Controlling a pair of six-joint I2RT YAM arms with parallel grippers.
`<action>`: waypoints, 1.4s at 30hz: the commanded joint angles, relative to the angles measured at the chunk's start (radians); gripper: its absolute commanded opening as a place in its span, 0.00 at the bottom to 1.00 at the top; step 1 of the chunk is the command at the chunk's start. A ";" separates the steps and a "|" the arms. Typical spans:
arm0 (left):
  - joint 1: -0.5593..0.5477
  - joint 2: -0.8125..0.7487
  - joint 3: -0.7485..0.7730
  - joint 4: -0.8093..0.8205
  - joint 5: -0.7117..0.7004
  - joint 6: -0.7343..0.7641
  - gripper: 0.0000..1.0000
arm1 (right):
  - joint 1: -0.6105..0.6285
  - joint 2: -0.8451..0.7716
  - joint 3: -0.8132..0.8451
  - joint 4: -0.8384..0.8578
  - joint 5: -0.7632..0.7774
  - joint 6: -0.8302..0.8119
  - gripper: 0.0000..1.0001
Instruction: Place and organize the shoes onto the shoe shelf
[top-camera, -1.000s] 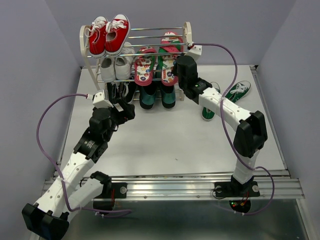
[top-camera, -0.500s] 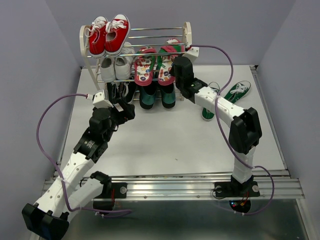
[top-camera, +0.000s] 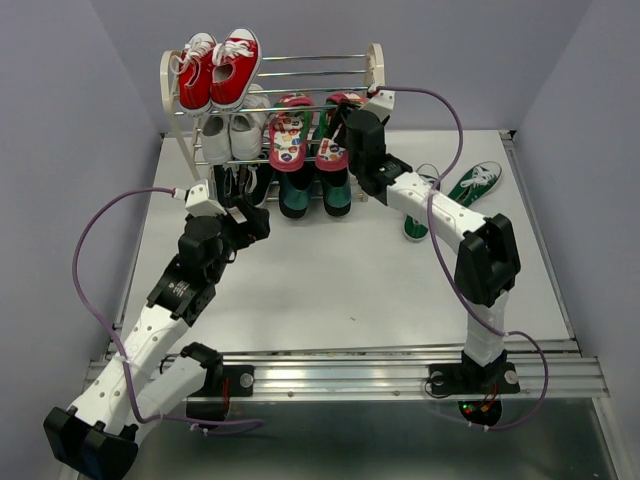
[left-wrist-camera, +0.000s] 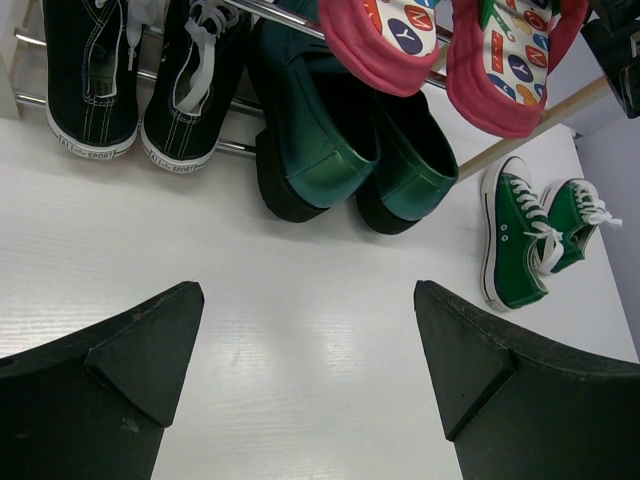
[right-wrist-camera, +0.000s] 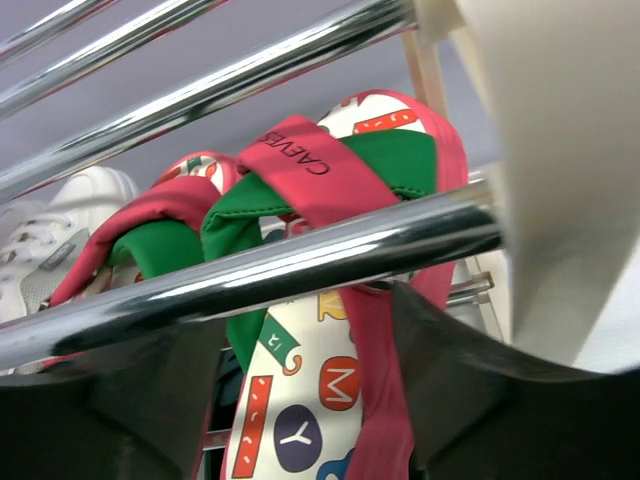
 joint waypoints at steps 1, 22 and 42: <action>-0.002 -0.016 0.009 0.035 -0.013 0.014 0.99 | -0.006 -0.021 0.039 0.040 -0.026 -0.015 0.78; -0.002 -0.015 0.002 0.047 0.012 0.010 0.99 | 0.034 -0.080 -0.009 -0.249 -0.072 -0.012 1.00; 0.000 -0.019 -0.009 0.067 0.035 0.012 0.99 | 0.054 -0.035 0.033 -0.269 -0.152 -0.050 1.00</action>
